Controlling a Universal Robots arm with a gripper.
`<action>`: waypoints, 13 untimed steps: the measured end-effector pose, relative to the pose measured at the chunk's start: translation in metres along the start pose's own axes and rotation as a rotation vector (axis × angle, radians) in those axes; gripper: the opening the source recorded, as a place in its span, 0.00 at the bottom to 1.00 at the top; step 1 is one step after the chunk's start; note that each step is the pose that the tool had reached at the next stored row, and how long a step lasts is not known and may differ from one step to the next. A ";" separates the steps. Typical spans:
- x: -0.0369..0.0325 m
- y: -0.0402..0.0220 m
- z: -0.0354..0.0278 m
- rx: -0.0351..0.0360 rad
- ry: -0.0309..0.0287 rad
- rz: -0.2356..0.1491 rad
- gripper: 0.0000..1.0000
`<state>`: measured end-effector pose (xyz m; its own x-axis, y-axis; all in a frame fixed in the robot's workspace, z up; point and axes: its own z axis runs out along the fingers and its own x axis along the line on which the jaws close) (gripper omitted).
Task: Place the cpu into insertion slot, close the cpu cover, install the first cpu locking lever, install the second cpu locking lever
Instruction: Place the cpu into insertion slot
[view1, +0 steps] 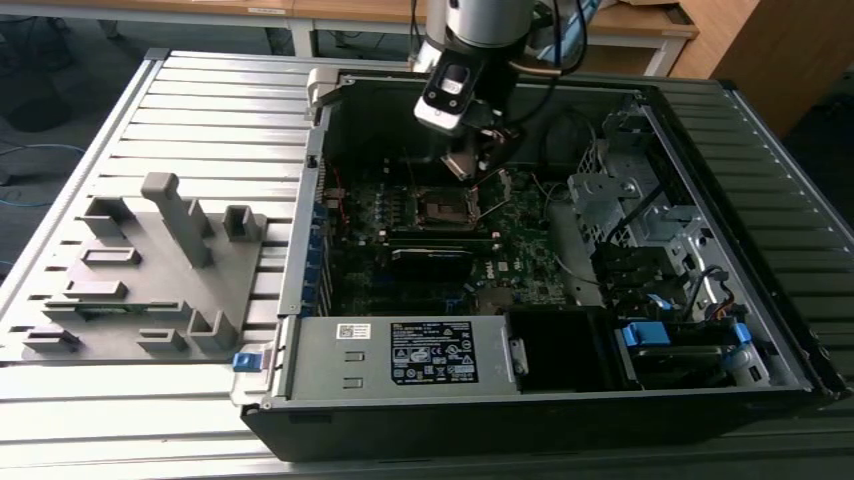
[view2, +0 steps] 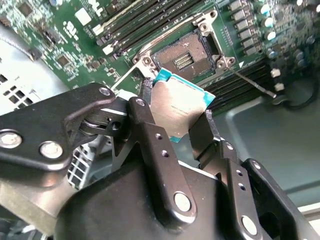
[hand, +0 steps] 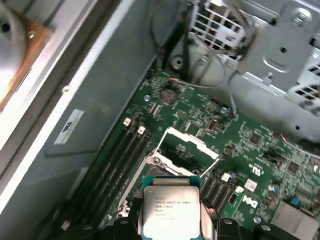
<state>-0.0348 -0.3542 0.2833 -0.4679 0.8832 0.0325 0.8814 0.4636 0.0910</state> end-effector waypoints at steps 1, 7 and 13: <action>0.0000 0.0000 0.0001 -0.0006 -0.0017 0.019 0.54; 0.0000 -0.0001 0.0004 -0.0041 -0.0116 0.126 0.54; 0.0000 -0.0001 0.0008 -0.0078 -0.0216 0.237 0.54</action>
<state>-0.0348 -0.3542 0.2825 -0.2467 0.9685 0.0325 0.9658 0.2430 0.0910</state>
